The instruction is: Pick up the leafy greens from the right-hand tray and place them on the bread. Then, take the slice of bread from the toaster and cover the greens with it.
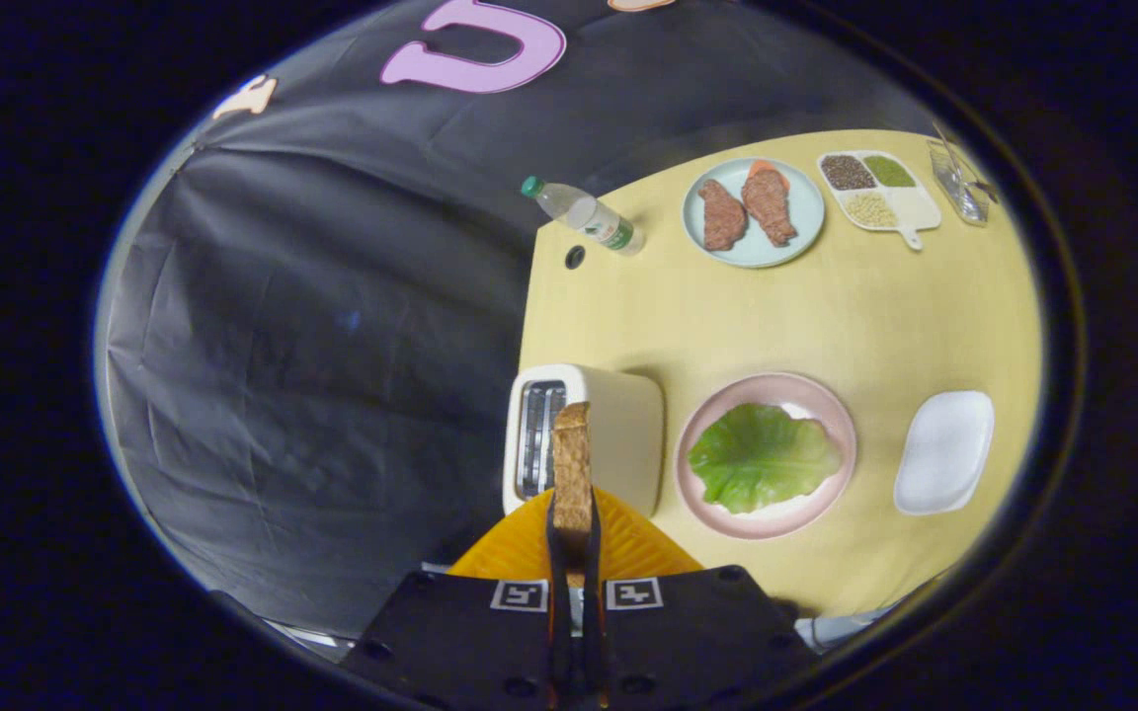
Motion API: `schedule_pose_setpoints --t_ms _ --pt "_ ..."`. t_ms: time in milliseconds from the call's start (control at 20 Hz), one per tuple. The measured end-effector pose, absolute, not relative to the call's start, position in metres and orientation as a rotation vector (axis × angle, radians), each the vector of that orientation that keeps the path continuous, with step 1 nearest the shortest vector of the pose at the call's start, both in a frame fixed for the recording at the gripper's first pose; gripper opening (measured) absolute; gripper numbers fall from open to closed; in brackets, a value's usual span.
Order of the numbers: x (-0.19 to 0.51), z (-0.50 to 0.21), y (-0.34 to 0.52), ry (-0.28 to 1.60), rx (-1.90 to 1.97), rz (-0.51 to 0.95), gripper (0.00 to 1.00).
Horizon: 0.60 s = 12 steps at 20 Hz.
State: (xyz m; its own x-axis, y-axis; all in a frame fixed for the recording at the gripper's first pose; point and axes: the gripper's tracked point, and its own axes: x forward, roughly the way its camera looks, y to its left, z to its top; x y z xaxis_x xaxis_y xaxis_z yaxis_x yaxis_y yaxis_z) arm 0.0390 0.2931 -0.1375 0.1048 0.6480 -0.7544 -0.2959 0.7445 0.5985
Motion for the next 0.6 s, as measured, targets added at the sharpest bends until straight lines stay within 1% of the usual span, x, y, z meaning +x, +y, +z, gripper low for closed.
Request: schedule_pose_setpoints --t_ms 200,400,600 --pt "0.044 -0.193 0.269 1.281 0.293 0.729 0.07" --pt "0.042 -0.234 0.269 1.343 0.353 0.739 0.08" --pt "0.048 -0.278 0.249 1.409 0.332 0.669 0.08"
